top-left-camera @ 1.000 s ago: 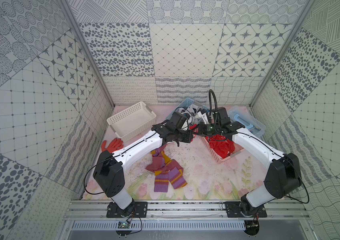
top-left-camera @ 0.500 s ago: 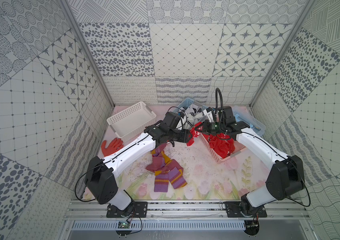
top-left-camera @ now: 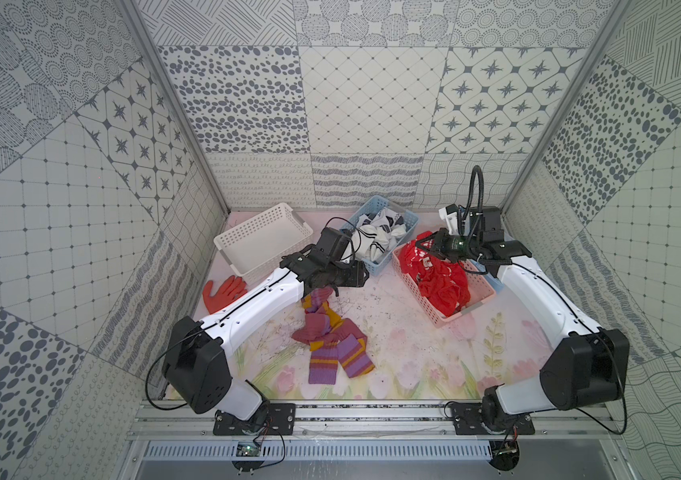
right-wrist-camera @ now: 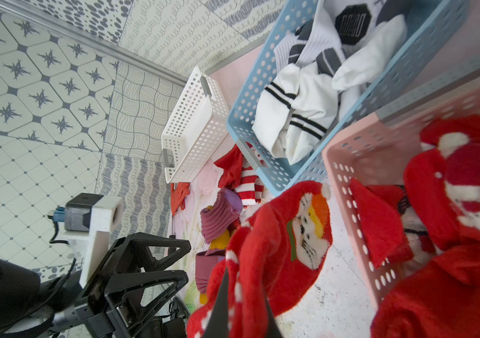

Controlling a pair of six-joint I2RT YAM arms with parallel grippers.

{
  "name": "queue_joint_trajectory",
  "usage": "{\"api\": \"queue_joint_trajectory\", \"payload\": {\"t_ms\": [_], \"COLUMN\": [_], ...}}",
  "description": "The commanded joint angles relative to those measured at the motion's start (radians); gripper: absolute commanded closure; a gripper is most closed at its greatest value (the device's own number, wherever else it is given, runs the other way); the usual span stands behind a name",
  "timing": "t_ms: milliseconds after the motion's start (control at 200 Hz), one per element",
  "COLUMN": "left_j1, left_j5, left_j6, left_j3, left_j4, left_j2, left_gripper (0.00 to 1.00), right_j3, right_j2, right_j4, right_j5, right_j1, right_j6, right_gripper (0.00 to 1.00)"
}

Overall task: Sort the socks into the basket by color
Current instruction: Place the sock in the bin.

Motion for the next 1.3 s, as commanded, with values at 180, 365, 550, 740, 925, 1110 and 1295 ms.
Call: {"api": "queue_joint_trajectory", "payload": {"t_ms": [180,365,550,740,925,1110,1295], "left_j1": [0.033,0.062,0.088,0.091,0.091,0.091,0.091], "left_j5": [-0.021,-0.03,-0.043,-0.068,-0.126,-0.199,-0.269], "left_j6": [-0.07,-0.091,-0.09,-0.084,-0.078,-0.084,-0.102], "left_j3": [0.006,0.016,0.024,0.015,0.032,0.008,-0.023], "left_j4": [-0.031,-0.044,-0.079,-0.11,-0.236,-0.347,-0.373], "left_j2": [0.094,0.152,0.176,0.116,0.056,0.028,0.053], "left_gripper": [0.4,0.39,0.38,0.36,0.35,0.33,0.31], "right_j3": [-0.003,-0.052,-0.122,-0.148,-0.144,-0.133,-0.112], "right_j2": [-0.046,0.011,0.119,0.222,0.275,0.246,0.207], "right_j4": [0.017,-0.02,-0.017,-0.028,-0.047,-0.064,-0.101], "right_j5": [0.108,0.255,0.356,0.415,0.424,0.444,0.472], "right_j1": [-0.117,-0.119,-0.116,-0.097,-0.078,-0.063,-0.039], "right_j6": [-0.033,-0.075,-0.079,-0.078,-0.079,-0.092,-0.117], "right_gripper": [1.0,1.0,1.0,1.0,0.93,0.55,0.13]}}
